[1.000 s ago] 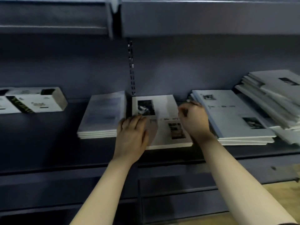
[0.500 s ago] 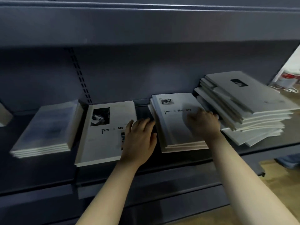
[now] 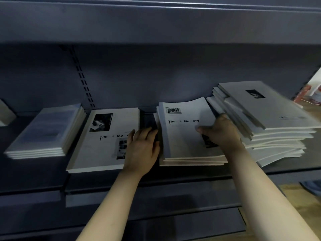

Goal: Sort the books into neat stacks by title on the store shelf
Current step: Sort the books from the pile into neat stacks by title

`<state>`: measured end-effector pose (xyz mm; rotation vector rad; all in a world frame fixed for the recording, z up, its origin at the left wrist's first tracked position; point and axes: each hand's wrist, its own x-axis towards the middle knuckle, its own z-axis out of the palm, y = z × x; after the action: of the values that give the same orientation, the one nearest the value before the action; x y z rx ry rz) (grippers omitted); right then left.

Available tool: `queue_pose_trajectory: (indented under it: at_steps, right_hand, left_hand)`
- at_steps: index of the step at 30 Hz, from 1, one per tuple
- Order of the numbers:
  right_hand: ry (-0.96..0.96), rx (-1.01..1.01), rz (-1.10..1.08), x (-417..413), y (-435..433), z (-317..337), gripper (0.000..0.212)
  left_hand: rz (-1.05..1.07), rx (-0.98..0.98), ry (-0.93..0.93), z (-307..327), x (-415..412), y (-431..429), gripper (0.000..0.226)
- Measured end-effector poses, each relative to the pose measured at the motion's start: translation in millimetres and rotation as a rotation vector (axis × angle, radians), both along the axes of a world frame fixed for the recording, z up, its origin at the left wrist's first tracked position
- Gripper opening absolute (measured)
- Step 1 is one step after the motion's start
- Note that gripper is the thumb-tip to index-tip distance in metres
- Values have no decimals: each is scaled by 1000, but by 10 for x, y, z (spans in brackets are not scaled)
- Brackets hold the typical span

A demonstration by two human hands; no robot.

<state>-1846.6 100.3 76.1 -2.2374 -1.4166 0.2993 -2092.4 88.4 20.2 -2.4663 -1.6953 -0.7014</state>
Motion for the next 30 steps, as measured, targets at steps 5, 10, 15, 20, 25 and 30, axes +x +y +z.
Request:
queue_pose_trajectory:
  at_steps: [5,10,15,20,25,30]
  right_hand:
    - [-23,100,12,17,-35,-5,71]
    - [-17,157,36,28,-12,-97,57]
    - [-49,255,61,34,-13,-178,38]
    - [219,392,69,97,-35,-116,23]
    - [467,473,139,-62,-41,6,12]
    - [606,456,170,-437,96,-44,10]
  left_hand:
    - [20,6,-16,19,31,-2,49]
    - [24,2,-27,34,76,-31,50]
    - [24,-4,-25,29,78,-48,50]
    - [35,0,-59,54,20,-49,51]
    - [59,6,-131,124,-80,-35,54]
    - [96,39,-142,214,-358,-55,52]
